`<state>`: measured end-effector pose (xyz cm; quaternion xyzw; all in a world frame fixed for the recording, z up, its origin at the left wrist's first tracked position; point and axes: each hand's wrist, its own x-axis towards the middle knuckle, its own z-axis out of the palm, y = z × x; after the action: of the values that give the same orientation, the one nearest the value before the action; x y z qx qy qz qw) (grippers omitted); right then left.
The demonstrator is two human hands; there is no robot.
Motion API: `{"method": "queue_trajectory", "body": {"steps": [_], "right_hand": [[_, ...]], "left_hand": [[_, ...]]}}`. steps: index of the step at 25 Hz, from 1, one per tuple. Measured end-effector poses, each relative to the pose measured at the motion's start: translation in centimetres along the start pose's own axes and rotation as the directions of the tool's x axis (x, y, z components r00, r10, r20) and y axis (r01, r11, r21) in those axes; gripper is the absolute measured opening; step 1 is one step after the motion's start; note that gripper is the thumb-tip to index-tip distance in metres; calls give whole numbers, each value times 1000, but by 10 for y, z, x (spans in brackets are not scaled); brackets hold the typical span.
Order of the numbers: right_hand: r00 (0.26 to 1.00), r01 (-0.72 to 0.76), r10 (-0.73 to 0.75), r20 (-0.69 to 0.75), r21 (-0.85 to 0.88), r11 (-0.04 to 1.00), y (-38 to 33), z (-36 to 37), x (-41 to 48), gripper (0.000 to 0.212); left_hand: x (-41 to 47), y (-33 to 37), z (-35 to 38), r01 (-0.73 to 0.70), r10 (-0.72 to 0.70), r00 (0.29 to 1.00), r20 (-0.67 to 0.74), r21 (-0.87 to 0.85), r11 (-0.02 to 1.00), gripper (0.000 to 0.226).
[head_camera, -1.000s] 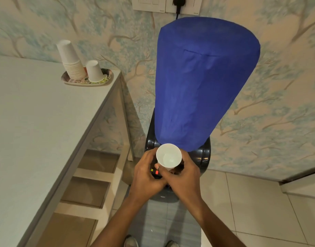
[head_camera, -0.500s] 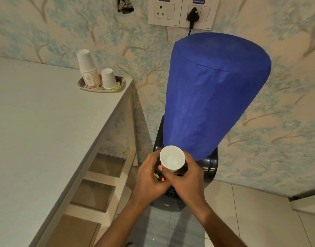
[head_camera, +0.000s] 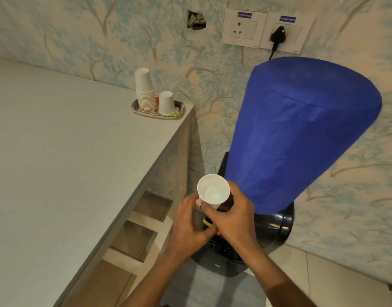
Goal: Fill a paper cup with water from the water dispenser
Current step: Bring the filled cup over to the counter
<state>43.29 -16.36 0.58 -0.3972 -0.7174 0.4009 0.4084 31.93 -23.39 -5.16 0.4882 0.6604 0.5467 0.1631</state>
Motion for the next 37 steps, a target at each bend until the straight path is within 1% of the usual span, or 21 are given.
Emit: {"method": "queue_trajectory", "body": {"steps": [3, 5, 8, 11, 13, 17, 19, 22, 25, 27, 29, 32, 35, 37], "right_hand": [[996, 37, -40, 83, 39, 999, -15, 21, 11, 65], [989, 36, -47, 138, 80, 996, -28, 37, 18, 64], [974, 37, -64, 216, 130, 991, -46, 66, 27, 62], [949, 30, -85, 304, 181, 983, -59, 96, 34, 57], [932, 26, -99, 350, 207, 978, -68, 116, 35, 57], [891, 58, -156, 426, 235, 970, -86, 154, 35, 60], [877, 69, -172, 448, 235, 969, -93, 169, 35, 61], [859, 79, -182, 479, 227, 971, -101, 191, 33, 64], [833, 89, -190, 520, 213, 973, -108, 207, 32, 65], [814, 107, -205, 543, 208, 972, -112, 214, 36, 64], [794, 120, -213, 569, 197, 973, -114, 218, 42, 64], [778, 128, -208, 593, 174, 976, -115, 224, 47, 64], [766, 131, -199, 611, 154, 979, -115, 233, 47, 64], [756, 129, -195, 625, 150, 980, -113, 239, 45, 62]], "left_hand": [[-2, -11, -14, 38, -35, 998, -61, 41, 998, 85], [-2, -16, -25, 59, -52, 994, -97, 65, 996, 85], [-3, -23, -41, 67, -57, 988, -146, 62, 996, 75], [-6, -31, -51, 111, -97, 980, -171, 78, 991, 59], [-8, -32, -58, 129, -111, 977, -181, 93, 987, 52], [-10, -38, -71, 181, -167, 972, -164, 78, 980, 49], [-10, -38, -75, 191, -179, 972, -151, 68, 979, 39], [-8, -34, -82, 193, -182, 967, -175, 45, 980, 28], [-7, -27, -96, 196, -195, 962, -194, -13, 981, 30], [-8, -18, -111, 249, -247, 951, -189, -10, 968, 30], [-14, -8, -127, 303, -296, 930, -220, -2, 953, 30], [-25, 6, -152, 371, -344, 876, -338, 14, 929, 26], [-33, 15, -178, 439, -357, 790, -499, 53, 897, 12], [-35, 16, -194, 482, -347, 730, -589, 83, 872, 20]]}}
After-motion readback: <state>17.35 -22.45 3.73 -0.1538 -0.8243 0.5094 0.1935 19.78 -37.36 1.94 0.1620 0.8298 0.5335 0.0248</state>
